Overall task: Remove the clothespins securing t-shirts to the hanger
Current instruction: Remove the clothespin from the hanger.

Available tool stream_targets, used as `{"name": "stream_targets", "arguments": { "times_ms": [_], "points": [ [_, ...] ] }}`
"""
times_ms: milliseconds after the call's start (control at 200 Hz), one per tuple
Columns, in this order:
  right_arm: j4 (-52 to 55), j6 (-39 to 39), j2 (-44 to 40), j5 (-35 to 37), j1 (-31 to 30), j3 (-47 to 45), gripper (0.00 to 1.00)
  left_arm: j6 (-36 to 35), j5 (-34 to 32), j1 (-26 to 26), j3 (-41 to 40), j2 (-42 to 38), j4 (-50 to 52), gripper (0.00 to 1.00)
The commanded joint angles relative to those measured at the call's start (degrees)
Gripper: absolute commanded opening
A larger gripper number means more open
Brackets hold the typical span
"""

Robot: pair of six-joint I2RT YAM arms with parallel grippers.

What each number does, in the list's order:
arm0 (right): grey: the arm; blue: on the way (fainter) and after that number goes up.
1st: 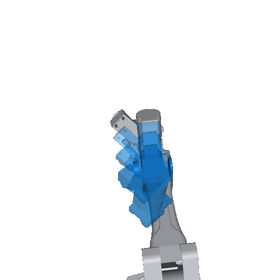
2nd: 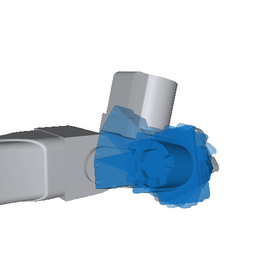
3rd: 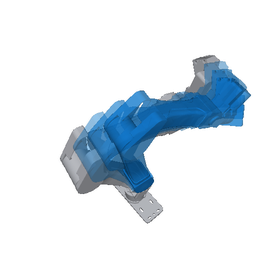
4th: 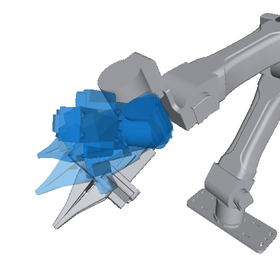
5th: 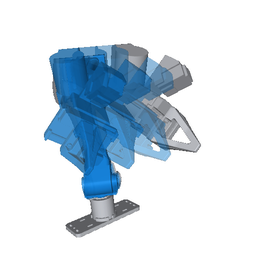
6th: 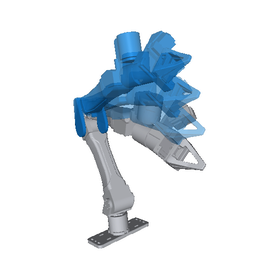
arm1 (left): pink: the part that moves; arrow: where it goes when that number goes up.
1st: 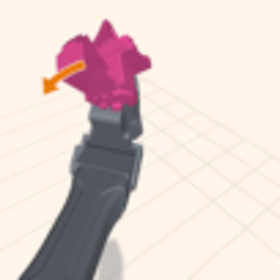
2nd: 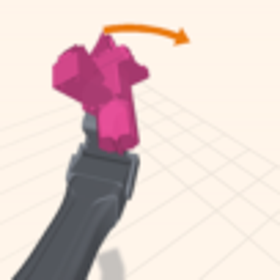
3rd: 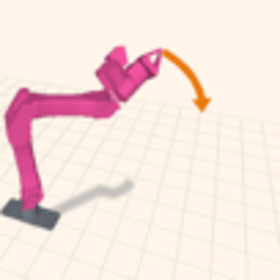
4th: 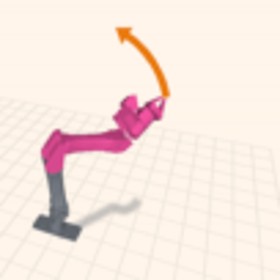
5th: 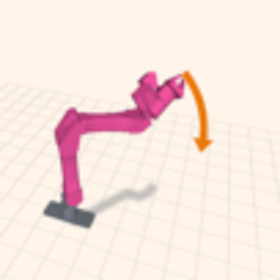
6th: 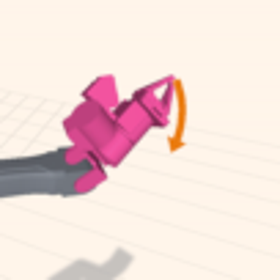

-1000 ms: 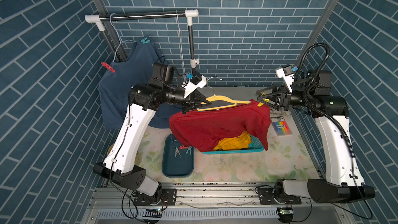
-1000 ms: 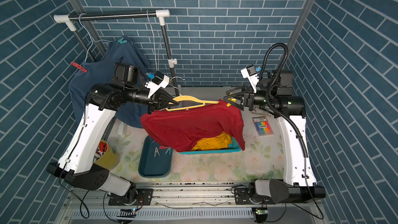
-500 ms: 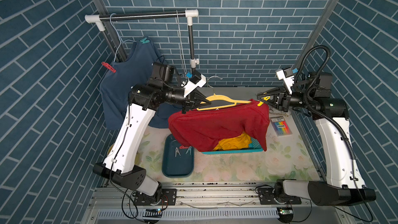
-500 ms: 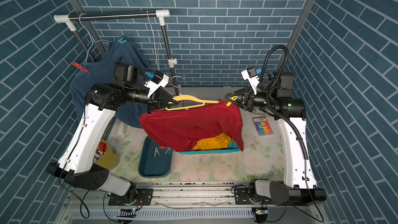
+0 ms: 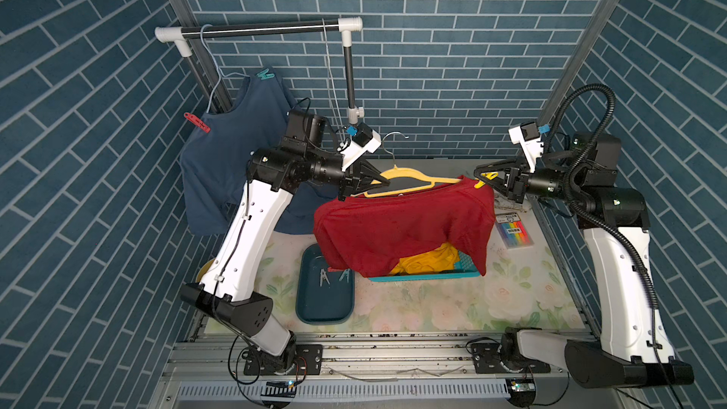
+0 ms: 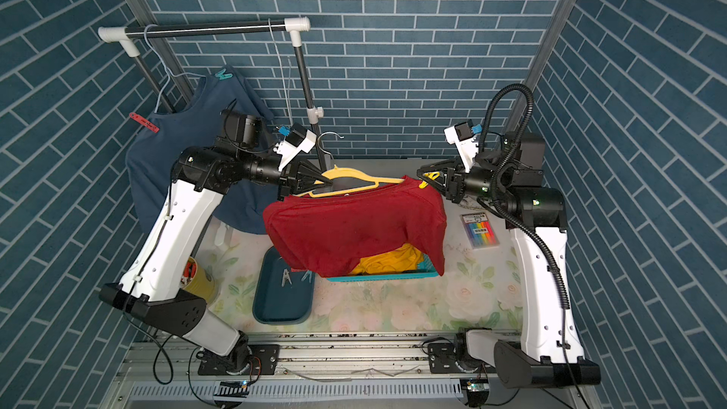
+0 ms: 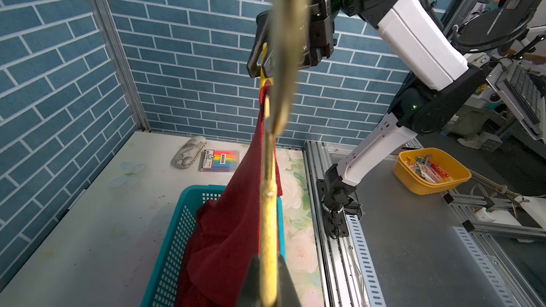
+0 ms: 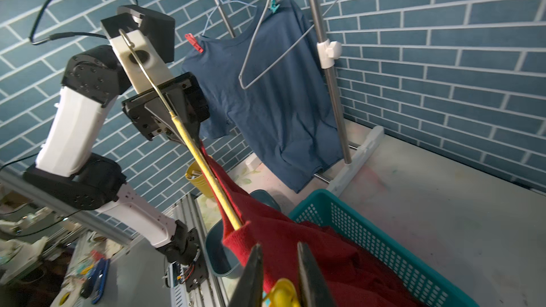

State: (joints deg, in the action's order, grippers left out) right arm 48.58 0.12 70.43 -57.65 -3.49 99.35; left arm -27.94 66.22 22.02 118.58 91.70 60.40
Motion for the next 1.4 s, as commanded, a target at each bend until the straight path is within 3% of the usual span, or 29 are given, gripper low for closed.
{"name": "stream_targets", "arguments": {
  "times_ms": [0, 300, 460, 570, 920, 1160, 1395],
  "points": [
    [-3.27, -1.49, -2.8, 8.79, 0.06, 2.58, 0.0, 0.83, 1.99, 0.0, 2.58, 1.04, -0.85, 0.0],
    [-3.05, -1.22, -6.37, 22.49, 0.05, 2.96, 0.0, 1.39, 0.85, 0.76, 4.67, 3.24, -0.81, 0.0],
    [-4.03, -1.53, -7.93, 27.75, 0.06, 2.28, 0.0, 4.56, -2.89, 2.99, 7.19, 4.97, -3.08, 0.0],
    [-4.91, -1.87, -8.62, 29.31, 0.05, 1.52, 0.0, 5.49, -5.41, 6.73, 13.32, 7.84, -3.7, 0.0],
    [-6.25, -2.05, -12.23, 35.95, 0.06, 0.49, 0.0, 18.08, -7.0, 14.81, 30.1, 17.67, -18.04, 0.0],
    [-7.23, -2.24, -13.77, 36.56, 0.05, 0.14, 0.0, 23.14, -6.99, 16.12, 28.35, 20.97, -26.96, 0.0],
    [-7.01, -2.32, -14.02, 37.32, 0.05, 0.05, 0.0, 18.54, -6.79, 16.12, 23.53, 21.49, -20.37, 0.0]
  ]
}}
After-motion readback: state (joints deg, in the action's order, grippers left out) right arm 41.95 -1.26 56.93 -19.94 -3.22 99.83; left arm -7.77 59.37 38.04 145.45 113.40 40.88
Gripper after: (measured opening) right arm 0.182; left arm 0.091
